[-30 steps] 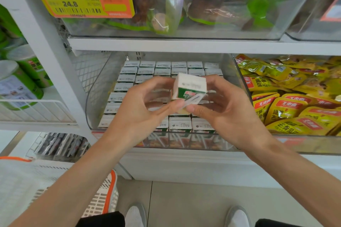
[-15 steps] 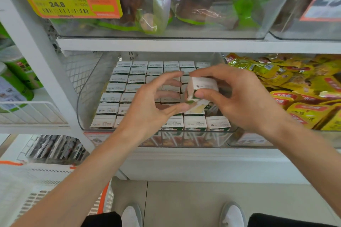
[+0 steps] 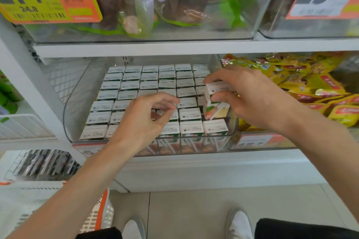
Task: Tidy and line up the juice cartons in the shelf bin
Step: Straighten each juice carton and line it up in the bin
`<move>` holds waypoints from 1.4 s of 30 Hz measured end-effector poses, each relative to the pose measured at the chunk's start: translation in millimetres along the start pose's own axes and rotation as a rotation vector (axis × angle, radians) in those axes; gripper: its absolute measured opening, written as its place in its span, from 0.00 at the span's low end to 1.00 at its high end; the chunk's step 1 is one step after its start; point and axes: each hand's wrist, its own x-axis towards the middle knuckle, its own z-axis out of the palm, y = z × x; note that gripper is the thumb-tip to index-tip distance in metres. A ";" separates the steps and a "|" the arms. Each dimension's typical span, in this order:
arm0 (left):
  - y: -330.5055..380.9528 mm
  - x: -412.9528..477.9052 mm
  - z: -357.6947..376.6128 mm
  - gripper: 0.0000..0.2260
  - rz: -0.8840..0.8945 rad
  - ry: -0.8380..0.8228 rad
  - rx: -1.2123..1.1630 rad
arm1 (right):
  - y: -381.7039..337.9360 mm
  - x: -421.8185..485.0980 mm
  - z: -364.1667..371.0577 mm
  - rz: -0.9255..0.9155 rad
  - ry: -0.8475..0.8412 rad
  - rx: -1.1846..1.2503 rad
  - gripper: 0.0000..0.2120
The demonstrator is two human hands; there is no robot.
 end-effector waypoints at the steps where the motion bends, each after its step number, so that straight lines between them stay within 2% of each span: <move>1: 0.0 0.0 0.3 0.12 0.003 -0.006 0.006 | -1.3 0.9 2.2 -0.005 -0.007 -0.008 0.17; 15: -2.7 -0.8 -1.9 0.12 0.009 -0.007 0.000 | -2.4 15.4 13.8 -0.084 -0.174 -0.202 0.20; 25: -0.8 -2.0 -2.8 0.12 0.003 -0.014 -0.030 | -7.2 16.0 27.0 -0.106 -0.277 -0.388 0.12; 31: 0.4 -3.6 -6.4 0.12 -0.011 -0.024 -0.020 | -7.0 19.8 28.8 -0.079 -0.278 -0.367 0.14; 38: 0.7 -8.4 -13.1 0.12 -0.011 -0.024 0.024 | -3.7 21.4 33.9 -0.070 -0.274 -0.311 0.11; 42: -0.9 -10.0 -16.8 0.12 -0.022 -0.023 0.049 | -9.1 26.4 35.4 -0.054 -0.268 -0.220 0.17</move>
